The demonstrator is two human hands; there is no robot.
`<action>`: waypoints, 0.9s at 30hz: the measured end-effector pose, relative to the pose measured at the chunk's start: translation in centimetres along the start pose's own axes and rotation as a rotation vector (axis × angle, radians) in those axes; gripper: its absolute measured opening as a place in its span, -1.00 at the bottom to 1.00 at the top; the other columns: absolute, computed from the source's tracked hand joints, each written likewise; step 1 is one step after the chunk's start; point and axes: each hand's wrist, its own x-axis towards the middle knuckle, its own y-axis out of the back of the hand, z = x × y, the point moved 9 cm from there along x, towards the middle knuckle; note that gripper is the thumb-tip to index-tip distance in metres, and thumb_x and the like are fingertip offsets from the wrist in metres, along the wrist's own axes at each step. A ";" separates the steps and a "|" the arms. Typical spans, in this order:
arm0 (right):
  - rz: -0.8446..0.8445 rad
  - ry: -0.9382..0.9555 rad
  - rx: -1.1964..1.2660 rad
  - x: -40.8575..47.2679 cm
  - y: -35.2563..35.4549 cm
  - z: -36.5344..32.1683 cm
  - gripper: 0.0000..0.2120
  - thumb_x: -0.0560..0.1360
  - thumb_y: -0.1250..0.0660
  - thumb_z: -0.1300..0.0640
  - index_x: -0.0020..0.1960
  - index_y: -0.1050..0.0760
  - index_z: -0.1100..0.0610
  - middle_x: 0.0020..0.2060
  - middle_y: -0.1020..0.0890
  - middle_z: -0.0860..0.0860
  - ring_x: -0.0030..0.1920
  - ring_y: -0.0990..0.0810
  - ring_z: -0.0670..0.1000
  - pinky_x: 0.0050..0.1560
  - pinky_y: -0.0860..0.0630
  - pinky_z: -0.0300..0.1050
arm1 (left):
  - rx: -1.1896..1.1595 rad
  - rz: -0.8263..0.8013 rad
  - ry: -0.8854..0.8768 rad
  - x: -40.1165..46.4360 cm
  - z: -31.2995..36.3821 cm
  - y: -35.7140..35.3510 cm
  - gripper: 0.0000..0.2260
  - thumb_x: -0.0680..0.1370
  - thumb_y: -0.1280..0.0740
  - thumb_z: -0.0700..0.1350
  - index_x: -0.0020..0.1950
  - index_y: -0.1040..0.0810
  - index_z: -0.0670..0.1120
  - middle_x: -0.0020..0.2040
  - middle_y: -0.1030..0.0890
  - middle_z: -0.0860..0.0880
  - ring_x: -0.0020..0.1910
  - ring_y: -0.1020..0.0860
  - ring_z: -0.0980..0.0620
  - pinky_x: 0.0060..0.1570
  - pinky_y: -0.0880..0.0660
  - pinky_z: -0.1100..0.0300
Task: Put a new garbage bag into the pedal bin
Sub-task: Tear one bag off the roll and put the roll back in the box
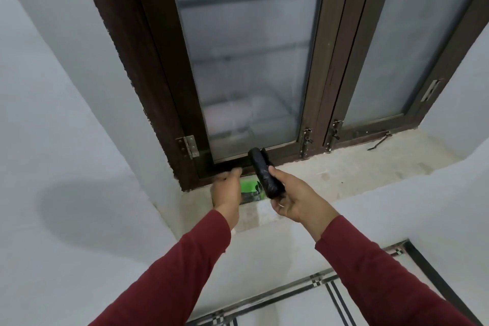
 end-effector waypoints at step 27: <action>0.134 0.375 -0.409 0.0 0.0 -3.3 -0.61 0.18 -0.65 0.00 -0.14 -0.54 0.05 -0.01 -0.70 0.11 0.03 -0.72 0.13 0.01 -0.71 0.13 | -0.240 -0.423 0.260 -1.9 -0.7 -1.6 -0.50 0.42 -0.51 -0.09 0.34 -0.58 -0.18 0.14 -0.70 -0.24 0.05 -0.68 -0.22 -0.20 -0.63 0.06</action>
